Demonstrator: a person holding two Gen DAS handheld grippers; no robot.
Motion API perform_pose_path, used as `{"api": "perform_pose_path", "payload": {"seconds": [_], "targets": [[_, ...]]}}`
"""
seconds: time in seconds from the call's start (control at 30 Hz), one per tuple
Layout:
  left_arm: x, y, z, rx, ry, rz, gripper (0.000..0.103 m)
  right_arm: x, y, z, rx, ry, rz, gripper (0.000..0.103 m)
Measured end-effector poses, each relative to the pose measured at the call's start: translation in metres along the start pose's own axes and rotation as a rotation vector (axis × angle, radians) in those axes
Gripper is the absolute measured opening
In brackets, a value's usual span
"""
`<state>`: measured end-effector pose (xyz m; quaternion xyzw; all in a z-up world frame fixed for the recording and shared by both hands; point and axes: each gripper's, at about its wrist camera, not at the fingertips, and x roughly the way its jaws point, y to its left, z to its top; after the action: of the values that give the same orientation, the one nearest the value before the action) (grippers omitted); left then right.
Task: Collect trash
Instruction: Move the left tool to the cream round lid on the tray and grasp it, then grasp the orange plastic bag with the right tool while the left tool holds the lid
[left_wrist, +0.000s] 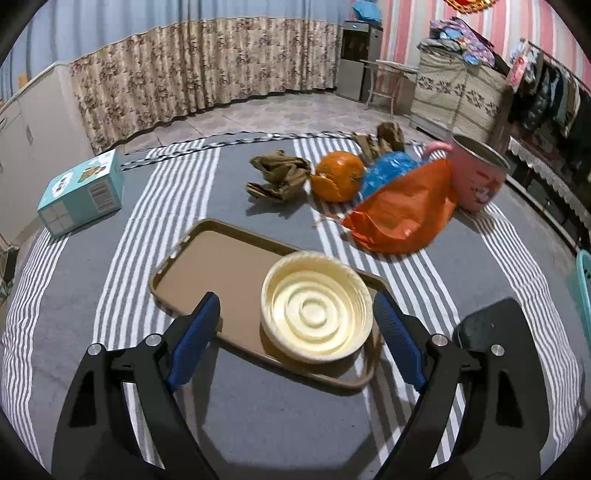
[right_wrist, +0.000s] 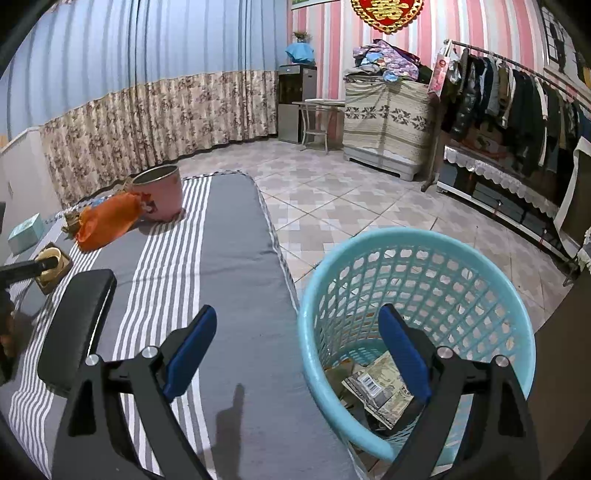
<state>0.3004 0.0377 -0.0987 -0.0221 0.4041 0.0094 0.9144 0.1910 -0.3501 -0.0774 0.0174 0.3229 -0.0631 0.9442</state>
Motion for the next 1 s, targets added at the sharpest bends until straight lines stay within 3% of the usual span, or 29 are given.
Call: {"api": "perform_pose_path", "payload": {"seconds": [0.13,0.33,0.37,0.4,0.57,0.67,0.8,1.0], "targets": [[-0.008,0.005,-0.003,-0.021,-0.015,-0.014,0.083,-0.001,0.002,0.001,-0.005,-0.002,-0.002,0.088],[-0.004,-0.005,-0.003,0.029,-0.002,-0.019,0.083,-0.003,0.008,0.003,-0.016,0.002,0.005,0.088],[0.000,-0.005,-0.003,0.033,0.014,-0.020,0.077,-0.004,0.010,0.004,-0.020,0.004,0.008,0.088],[0.002,-0.005,-0.003,0.032,0.025,-0.031,0.064,-0.003,0.013,0.007,-0.023,0.004,0.010,0.088],[0.003,0.002,-0.002,0.011,0.022,-0.062,0.061,0.003,0.035,0.022,-0.006,0.014,0.059,0.088],[-0.010,0.008,0.000,0.005,-0.035,-0.051,0.061,0.009,0.059,0.030,-0.018,0.016,0.084,0.088],[-0.039,0.018,0.006,0.032,-0.142,0.015,0.061,0.019,0.092,0.040,-0.049,0.023,0.114,0.087],[-0.057,0.048,0.022,0.066,-0.239,0.093,0.061,0.038,0.158,0.061,-0.081,0.045,0.185,0.087]]}}
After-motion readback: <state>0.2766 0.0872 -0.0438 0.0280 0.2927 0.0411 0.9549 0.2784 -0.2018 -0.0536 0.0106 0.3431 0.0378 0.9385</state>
